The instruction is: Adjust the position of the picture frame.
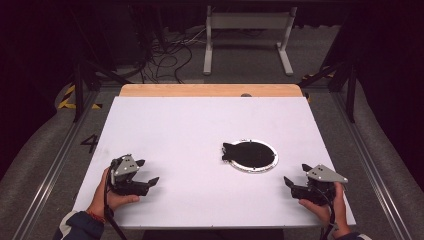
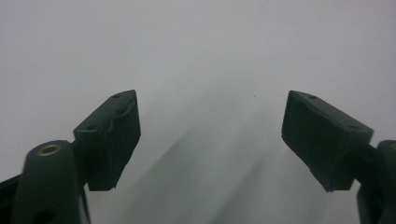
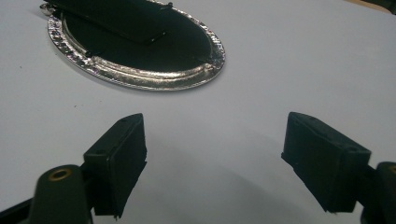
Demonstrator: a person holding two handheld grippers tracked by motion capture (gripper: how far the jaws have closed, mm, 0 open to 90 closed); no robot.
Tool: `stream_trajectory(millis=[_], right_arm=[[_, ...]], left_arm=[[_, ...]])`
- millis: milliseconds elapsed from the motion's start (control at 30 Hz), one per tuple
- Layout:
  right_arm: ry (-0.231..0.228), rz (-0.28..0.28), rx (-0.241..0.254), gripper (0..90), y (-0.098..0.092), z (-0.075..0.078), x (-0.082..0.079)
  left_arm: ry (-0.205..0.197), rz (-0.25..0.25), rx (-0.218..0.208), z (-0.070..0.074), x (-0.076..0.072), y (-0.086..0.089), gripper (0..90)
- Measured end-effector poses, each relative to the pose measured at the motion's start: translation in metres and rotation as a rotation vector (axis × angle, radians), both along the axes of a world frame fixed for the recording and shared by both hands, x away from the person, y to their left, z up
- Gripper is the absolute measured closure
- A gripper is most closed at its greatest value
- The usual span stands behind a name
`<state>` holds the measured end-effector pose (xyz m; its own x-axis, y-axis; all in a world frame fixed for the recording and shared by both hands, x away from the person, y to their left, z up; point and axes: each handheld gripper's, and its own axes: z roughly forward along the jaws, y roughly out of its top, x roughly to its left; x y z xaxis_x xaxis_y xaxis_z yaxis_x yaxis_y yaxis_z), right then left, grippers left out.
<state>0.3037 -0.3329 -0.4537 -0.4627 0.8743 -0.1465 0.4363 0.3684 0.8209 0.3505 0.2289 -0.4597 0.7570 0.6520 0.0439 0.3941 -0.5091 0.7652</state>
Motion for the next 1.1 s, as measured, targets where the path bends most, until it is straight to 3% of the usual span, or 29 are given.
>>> stream_trajectory(millis=[200, 367, 467, 567, 667, 767, 833, 900, 967, 1033, 1100], right_arm=[[0.023, -0.007, 0.015, 32.2, -0.001, -0.001, 0.001], [0.071, -0.003, 0.031, 44.5, 0.002, -0.001, 0.007], [0.096, -0.007, 0.025, 51.0, 0.004, -0.002, 0.012], [0.113, 0.001, 0.025, 57.3, 0.006, -0.003, 0.018], [0.135, 0.029, 0.007, 61.1, 0.011, -0.004, 0.023], [0.14, 0.047, 0.005, 65.4, 0.017, -0.004, 0.027], [0.144, 0.049, 0.008, 66.5, 0.019, -0.004, 0.029], [0.15, 0.052, 0.015, 67.7, 0.021, -0.004, 0.033], [0.152, 0.055, 0.016, 68.2, 0.021, -0.004, 0.035], [0.153, 0.054, 0.017, 69.5, 0.024, -0.004, 0.038], [0.152, 0.053, 0.016, 70.6, 0.025, -0.004, 0.041]], left_arm=[[-0.017, -0.01, -0.016, 0.003, -0.002, 0.003, 28.5], [-0.032, -0.02, -0.038, 0.005, -0.002, 0.007, 36.9], [-0.044, -0.039, -0.052, 0.009, 0.003, 0.006, 52.2], [-0.053, -0.056, -0.039, 0.014, 0.013, -0.001, 74.3], [-0.042, -0.078, -0.041, 0.018, 0.03, -0.011, 85.1], [-0.037, -0.079, -0.046, 0.018, 0.041, -0.021, 87.8], [-0.043, -0.085, -0.044, 0.02, 0.055, -0.036, 87.9], [0.0, -0.093, -0.123, 0.018, 0.07, -0.049, 88.7], [0.0, -0.1, -0.118, 0.018, 0.074, -0.053, 89.4], [0.026, -0.103, -0.138, 0.016, 0.084, -0.065, 89.6], [0.019, -0.104, -0.112, 0.017, 0.089, -0.076, 89.7]])
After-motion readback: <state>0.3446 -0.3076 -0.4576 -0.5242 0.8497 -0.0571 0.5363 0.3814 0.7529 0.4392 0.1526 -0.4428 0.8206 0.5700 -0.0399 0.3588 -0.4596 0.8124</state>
